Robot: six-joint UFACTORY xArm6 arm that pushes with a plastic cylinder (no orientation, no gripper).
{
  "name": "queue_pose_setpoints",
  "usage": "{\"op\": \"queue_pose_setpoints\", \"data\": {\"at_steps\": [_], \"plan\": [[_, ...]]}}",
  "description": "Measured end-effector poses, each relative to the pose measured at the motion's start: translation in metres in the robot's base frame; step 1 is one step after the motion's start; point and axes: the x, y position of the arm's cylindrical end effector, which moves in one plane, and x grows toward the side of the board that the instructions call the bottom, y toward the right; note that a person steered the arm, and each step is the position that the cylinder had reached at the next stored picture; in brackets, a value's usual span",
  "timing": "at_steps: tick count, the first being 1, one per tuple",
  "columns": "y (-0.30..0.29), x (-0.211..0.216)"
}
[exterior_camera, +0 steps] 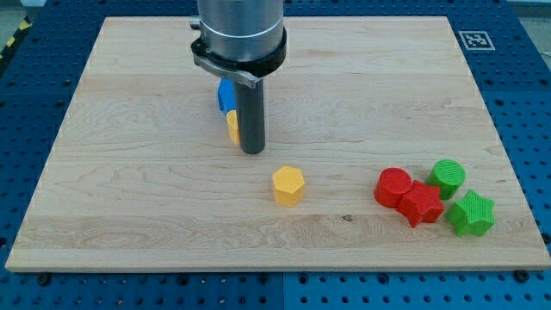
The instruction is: Move the yellow hexagon right to the yellow heart
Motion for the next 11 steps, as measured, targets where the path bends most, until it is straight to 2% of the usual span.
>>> {"op": "queue_pose_setpoints", "data": {"at_steps": [1, 3, 4, 5, 7, 11], "plan": [[0.001, 0.012], [0.004, 0.075], [0.052, 0.108], [0.058, 0.114], [0.058, 0.1], [0.058, 0.007]]}}
